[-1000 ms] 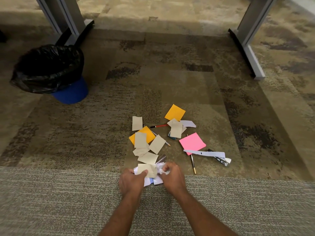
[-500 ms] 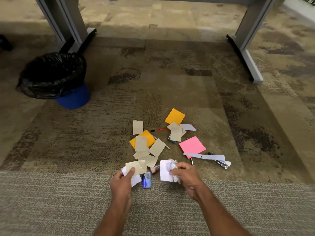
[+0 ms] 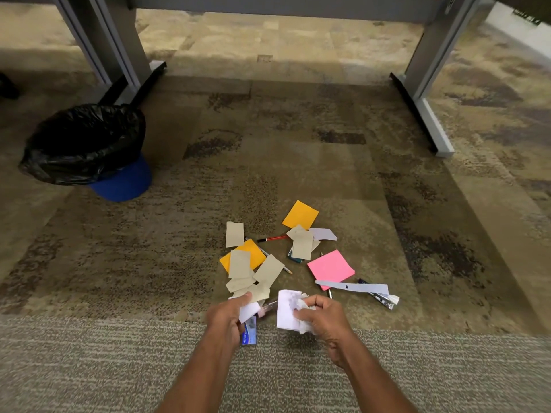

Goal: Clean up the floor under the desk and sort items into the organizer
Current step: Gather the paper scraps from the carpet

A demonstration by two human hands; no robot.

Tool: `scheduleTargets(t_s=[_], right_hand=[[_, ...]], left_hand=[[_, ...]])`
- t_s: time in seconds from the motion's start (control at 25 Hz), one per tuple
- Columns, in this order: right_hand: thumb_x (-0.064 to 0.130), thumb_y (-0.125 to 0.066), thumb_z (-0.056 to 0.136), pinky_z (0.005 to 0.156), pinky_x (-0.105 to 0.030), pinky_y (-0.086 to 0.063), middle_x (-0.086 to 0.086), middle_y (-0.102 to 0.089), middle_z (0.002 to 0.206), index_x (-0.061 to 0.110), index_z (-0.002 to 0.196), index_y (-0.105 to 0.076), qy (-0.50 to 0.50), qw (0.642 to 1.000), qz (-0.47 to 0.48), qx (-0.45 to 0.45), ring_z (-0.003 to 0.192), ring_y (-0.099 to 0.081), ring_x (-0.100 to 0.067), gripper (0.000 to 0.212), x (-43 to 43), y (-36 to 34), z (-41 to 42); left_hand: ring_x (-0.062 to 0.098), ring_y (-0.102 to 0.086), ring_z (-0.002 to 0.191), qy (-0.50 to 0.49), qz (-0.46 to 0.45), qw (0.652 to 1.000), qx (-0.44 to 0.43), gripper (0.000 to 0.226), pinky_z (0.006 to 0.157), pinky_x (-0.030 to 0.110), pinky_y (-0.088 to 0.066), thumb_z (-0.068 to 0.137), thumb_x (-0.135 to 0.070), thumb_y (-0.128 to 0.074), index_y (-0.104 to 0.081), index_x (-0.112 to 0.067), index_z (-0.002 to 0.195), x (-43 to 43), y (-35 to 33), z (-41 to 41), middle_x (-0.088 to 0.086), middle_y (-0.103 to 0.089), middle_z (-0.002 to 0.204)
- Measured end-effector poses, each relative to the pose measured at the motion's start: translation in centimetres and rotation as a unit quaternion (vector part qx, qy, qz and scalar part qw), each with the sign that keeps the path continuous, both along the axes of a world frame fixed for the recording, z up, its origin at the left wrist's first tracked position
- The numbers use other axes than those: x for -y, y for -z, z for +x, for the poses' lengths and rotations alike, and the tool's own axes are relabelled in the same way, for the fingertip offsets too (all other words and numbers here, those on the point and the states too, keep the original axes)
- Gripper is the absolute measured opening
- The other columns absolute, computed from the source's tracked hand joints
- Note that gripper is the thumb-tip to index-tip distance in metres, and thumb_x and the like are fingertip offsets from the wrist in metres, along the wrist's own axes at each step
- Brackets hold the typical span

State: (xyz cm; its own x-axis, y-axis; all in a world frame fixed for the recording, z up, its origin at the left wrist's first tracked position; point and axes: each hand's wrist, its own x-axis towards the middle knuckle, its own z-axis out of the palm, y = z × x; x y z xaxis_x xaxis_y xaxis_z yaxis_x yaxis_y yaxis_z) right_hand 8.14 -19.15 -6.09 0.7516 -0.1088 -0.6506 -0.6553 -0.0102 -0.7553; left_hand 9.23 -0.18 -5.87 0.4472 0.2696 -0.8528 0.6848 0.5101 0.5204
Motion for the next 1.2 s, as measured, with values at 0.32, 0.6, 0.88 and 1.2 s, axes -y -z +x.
scheduleTargets(t_s=[0.32, 0.6, 0.88, 1.2], right_hand=[[0.015, -0.079, 0.081, 0.048, -0.021, -0.039, -0.007, -0.077, 0.080, 0.006, 0.082, -0.078, 0.024, 1.000, 0.006, -0.014, 0.059, -0.057, -0.012, 0.009, 1.5, 0.3, -1.0], [0.015, -0.077, 0.082, 0.053, -0.023, -0.041, -0.010, -0.077, 0.080, 0.005, 0.081, -0.078, 0.050, 0.999, 0.013, 0.000, 0.062, -0.058, -0.015, 0.010, 0.7, 0.0, -0.3], [0.009, -0.078, 0.080, 0.057, -0.025, -0.046, -0.012, -0.075, 0.079, 0.003, 0.081, -0.076, 0.101, 0.994, 0.009, 0.027, 0.064, -0.060, -0.019, 0.006, 0.8, -0.1, -0.4], [0.012, -0.078, 0.081, 0.051, -0.023, -0.045, -0.011, -0.076, 0.088, 0.005, 0.086, -0.075, 0.131, 0.990, 0.013, 0.040, 0.070, -0.062, -0.017, 0.010, 0.6, -0.8, 0.7]], left_hand=[[0.024, -0.047, 0.060, -0.008, -0.016, 0.999, -0.046, 0.013, 0.024, 0.009, -0.028, 0.094, -0.010, -0.064, -0.059, 0.001, 0.093, 0.2, 1.0, 0.2, 0.014, -0.056, 0.078], [0.030, -0.066, 0.073, -0.042, 0.237, 0.971, -0.001, 0.017, 0.068, 0.042, -0.058, 0.082, -0.018, -0.074, -0.059, -0.012, 0.075, 1.8, -0.7, -3.4, 0.010, -0.068, 0.080], [0.026, -0.071, 0.065, -0.027, 0.249, 0.968, 0.018, 0.012, 0.065, 0.041, -0.059, 0.083, -0.030, -0.070, -0.067, -0.020, 0.076, 6.7, -2.3, -6.2, 0.006, -0.073, 0.074], [0.022, -0.072, 0.082, 0.044, 0.200, 0.973, 0.102, 0.016, 0.075, 0.041, -0.059, 0.082, -0.027, -0.066, -0.073, -0.022, 0.096, 7.9, -1.0, -7.9, 0.000, -0.076, 0.088]])
